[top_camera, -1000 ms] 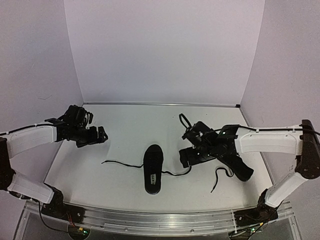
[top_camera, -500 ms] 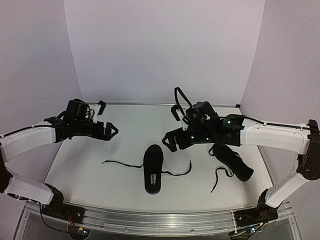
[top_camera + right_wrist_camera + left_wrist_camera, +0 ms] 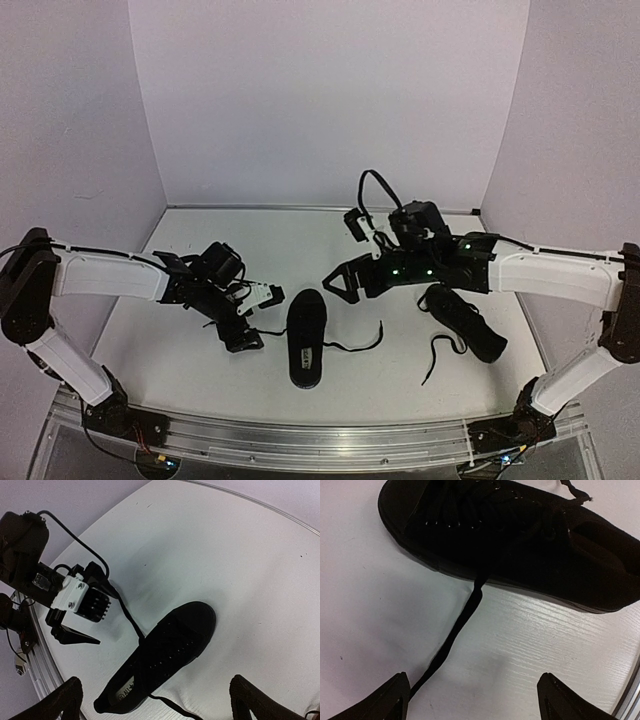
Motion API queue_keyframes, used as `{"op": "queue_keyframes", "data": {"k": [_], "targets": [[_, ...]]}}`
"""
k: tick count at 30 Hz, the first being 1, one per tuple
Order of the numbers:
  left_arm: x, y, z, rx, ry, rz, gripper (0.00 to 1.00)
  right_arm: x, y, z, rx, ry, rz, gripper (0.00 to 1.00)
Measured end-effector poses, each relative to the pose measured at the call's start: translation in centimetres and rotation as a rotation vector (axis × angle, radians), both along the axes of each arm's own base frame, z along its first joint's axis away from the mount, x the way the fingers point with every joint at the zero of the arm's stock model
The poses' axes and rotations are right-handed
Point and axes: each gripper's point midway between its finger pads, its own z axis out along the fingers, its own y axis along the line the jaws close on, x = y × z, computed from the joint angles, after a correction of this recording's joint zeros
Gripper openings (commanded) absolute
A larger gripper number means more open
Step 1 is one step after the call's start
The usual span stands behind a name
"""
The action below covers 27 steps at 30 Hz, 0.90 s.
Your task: Tie the shoes
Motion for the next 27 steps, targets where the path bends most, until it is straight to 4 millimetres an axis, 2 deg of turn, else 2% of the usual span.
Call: {"op": "queue_keyframes", "data": {"k": [6,10,17,21,27], "targets": [[0.6,-1.0,-1.8,0.022,-0.042,-0.12,0.69,1.4,-2.9,0.5,0.052,0.028,-0.056,0.98],[1.1,-1.7,-3.6,0.046,-0.022,-0.171,0.61,1.1,-3.3,0.8,0.077,0.036,-0.056,0.98],[3.6,-2.5,-3.1,0.005,-0.02,-0.193,0.41,0.6,-3.5,0.7,0.094,0.054,-0.051,0.98],[4.3,-2.5,-2.8,-0.002,-0.01,-0.202,0.38,0.6,-3.6,0.3,0.092,0.065,-0.055,0.98],[3.1,-2.5,-4.2,0.031,0.056,-0.231,0.39,1.1,-4.1,0.2,0.094,0.068,-0.068,0.98]]}}
